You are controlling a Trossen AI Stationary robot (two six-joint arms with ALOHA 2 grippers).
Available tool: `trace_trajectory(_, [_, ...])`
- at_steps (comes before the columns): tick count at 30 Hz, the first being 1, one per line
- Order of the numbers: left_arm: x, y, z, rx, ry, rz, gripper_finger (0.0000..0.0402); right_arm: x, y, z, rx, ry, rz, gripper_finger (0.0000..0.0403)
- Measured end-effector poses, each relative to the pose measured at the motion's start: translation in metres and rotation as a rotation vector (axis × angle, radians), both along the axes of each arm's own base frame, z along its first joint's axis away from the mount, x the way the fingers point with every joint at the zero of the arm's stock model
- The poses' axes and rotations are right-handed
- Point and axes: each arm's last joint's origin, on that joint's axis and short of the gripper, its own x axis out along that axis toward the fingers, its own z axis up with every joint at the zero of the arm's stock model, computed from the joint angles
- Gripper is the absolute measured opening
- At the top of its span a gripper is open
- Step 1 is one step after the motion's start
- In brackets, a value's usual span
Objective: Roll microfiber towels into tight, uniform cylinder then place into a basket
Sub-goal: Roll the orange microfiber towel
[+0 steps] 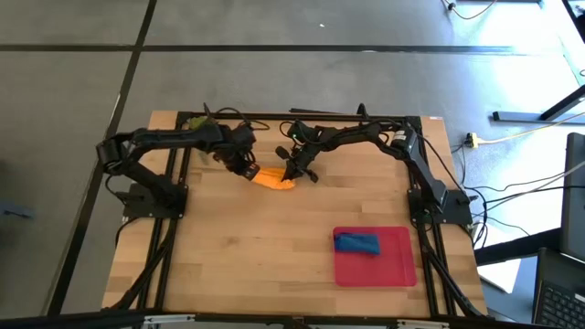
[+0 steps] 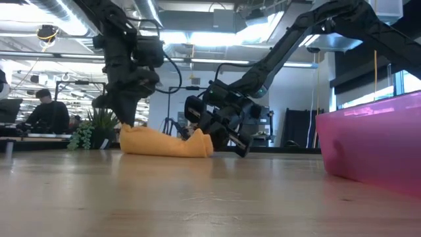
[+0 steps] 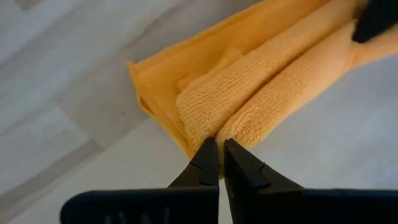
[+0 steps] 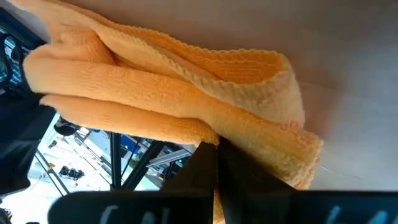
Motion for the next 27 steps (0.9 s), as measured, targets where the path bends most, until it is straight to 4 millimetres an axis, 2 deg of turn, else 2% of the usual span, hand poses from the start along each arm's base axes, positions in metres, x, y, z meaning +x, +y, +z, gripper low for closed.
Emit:
trace_trajectory(6, [0.01, 0.007, -0.021, -0.009, 0.04, 0.011, 0.0, 0.0, 0.001, 0.0, -0.016, -0.003, 0.015, 0.0009])
trace_trajectory(9, [0.011, 0.011, -0.025, -0.021, 0.032, 0.008, 0.0, -0.001, 0.001, 0.0, -0.017, -0.003, 0.017, 0.0009])
trace_trajectory(12, [0.01, 0.01, -0.021, -0.048, 0.013, -0.035, 0.0, -0.001, 0.001, 0.0, -0.019, -0.004, 0.019, 0.0009])
trace_trajectory(20, [0.021, 0.019, 0.015, 0.067, -0.026, -0.096, 0.0, -0.001, 0.002, 0.0, -0.021, -0.006, 0.023, 0.0009])
trace_trajectory(27, [0.025, 0.024, 0.002, 0.029, 0.02, -0.066, 0.0, 0.001, 0.006, 0.0, -0.032, -0.012, 0.041, 0.0009])
